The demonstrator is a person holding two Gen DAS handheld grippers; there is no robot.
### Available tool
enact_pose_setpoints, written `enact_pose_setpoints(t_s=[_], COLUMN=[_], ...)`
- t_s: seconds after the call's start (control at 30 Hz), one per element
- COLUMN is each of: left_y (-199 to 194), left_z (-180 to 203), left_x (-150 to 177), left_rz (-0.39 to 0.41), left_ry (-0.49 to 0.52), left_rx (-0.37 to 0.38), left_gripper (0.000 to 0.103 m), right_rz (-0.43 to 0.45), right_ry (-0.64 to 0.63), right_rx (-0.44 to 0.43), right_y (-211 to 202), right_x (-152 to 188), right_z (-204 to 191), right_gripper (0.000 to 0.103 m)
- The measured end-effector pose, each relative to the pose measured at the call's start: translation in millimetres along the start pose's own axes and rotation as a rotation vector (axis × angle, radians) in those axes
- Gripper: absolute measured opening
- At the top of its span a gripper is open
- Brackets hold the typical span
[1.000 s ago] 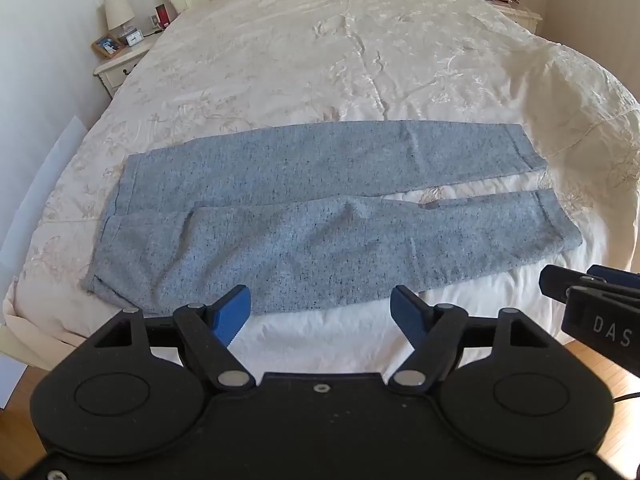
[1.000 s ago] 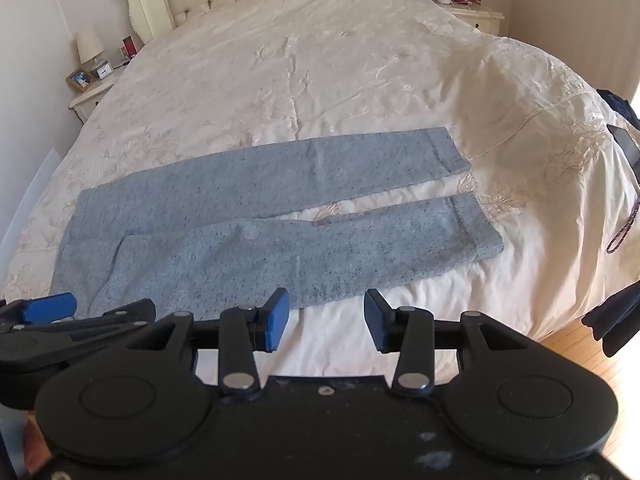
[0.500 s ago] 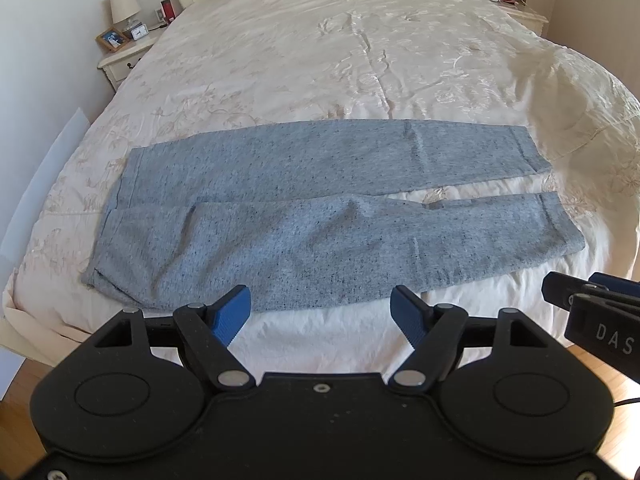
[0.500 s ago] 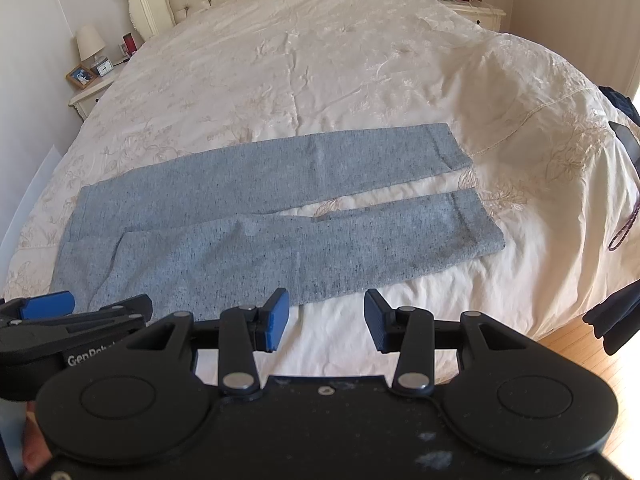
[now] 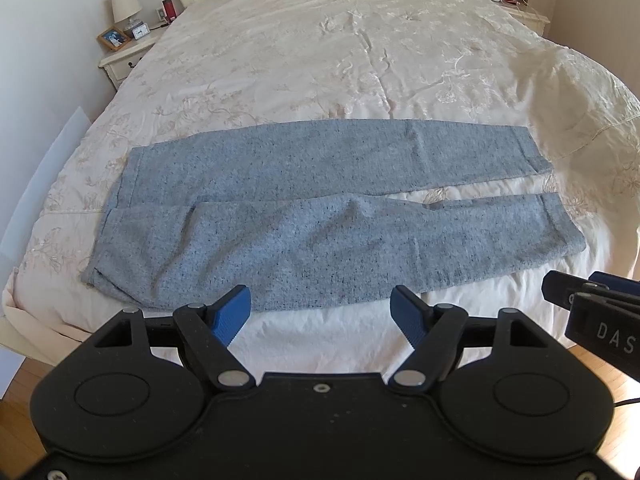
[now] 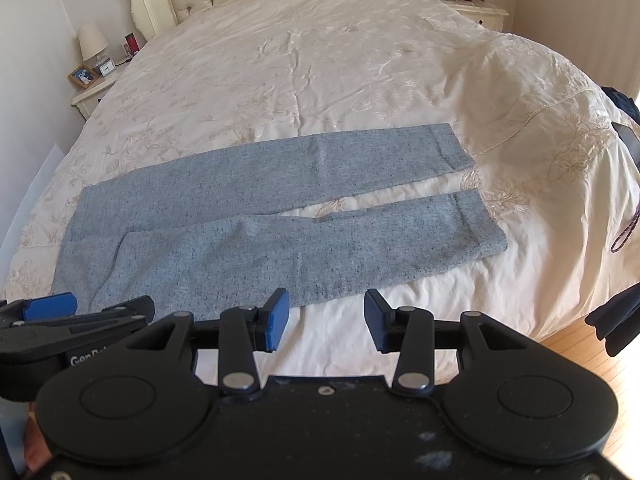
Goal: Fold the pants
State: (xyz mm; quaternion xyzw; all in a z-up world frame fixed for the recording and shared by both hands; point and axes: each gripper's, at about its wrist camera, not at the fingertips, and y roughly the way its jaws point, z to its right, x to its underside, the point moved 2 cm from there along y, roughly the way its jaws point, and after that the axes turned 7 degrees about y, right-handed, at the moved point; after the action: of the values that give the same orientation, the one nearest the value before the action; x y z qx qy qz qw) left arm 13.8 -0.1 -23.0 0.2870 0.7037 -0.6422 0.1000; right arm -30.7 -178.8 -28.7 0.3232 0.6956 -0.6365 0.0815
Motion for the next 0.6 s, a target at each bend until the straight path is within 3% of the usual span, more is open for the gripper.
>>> enact_pose_setpoints(t_s=[0.6], left_y=[0.2], left_z=[1.1], left_x=[0.2], left_rz=[-0.001], left_ry=[-0.001], left_rx=[-0.003], left_gripper=[0.077], right_rz=[-0.002], right_ry=[0.005], right_rx=[-0.002], right_y=[0.2], right_x=[-1.3], right_z=[0.0], right_gripper=[0.044])
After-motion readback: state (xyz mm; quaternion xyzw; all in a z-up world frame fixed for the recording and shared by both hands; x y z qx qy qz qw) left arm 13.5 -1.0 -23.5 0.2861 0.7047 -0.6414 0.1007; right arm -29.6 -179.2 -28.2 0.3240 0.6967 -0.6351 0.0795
